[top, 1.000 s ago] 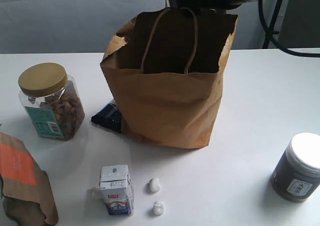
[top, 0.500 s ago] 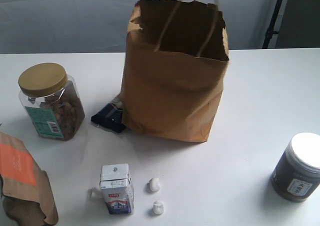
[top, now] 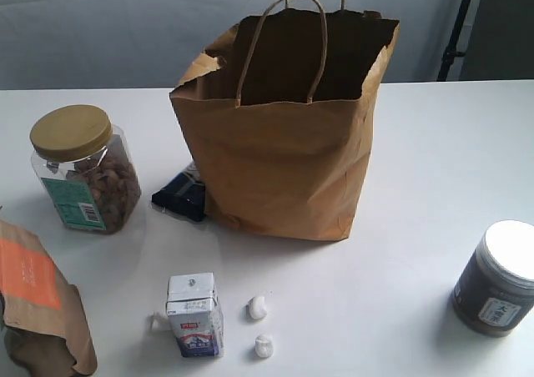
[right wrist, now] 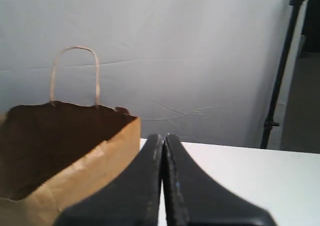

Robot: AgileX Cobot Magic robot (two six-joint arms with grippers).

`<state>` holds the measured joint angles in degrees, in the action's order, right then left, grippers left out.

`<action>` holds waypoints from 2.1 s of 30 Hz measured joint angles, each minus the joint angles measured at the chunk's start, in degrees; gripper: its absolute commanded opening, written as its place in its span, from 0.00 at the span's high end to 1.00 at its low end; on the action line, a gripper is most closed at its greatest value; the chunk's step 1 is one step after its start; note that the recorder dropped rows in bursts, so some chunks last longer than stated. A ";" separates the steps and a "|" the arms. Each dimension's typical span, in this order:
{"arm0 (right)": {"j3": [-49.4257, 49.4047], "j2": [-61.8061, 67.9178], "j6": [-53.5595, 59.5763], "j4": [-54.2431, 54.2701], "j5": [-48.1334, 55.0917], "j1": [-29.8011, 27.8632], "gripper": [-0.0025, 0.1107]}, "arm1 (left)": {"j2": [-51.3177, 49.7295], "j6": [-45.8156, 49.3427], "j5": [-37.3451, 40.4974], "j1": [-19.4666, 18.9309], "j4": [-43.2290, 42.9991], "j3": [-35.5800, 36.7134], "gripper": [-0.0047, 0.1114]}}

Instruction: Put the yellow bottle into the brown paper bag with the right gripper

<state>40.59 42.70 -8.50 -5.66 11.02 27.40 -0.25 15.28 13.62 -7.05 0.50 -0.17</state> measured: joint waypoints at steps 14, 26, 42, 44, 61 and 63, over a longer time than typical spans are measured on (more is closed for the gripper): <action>-30.94 -28.55 9.48 9.01 -11.02 -9.27 0.98 | 0.00 0.00 0.00 0.00 0.00 0.00 0.96; -40.30 -42.32 14.74 11.96 -4.47 -13.13 0.98 | 0.00 0.00 0.00 0.00 0.00 0.00 0.96; -40.41 -42.32 15.47 12.99 -2.55 -13.13 0.98 | 0.00 0.00 0.00 0.00 0.00 0.00 0.96; -40.41 -42.32 15.47 13.10 -2.55 -13.13 0.98 | 0.00 0.00 0.00 0.00 0.00 0.00 0.96; -40.41 -42.32 15.47 13.01 -2.55 -13.13 0.98 | 0.00 0.00 0.00 0.00 0.00 0.00 0.96; -40.41 -42.32 15.47 13.13 -2.55 -13.13 0.98 | 0.00 0.00 0.00 0.00 0.00 0.00 0.96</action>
<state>0.18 0.38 6.97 7.46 8.47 14.27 -0.25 15.28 13.62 -7.05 0.50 -0.17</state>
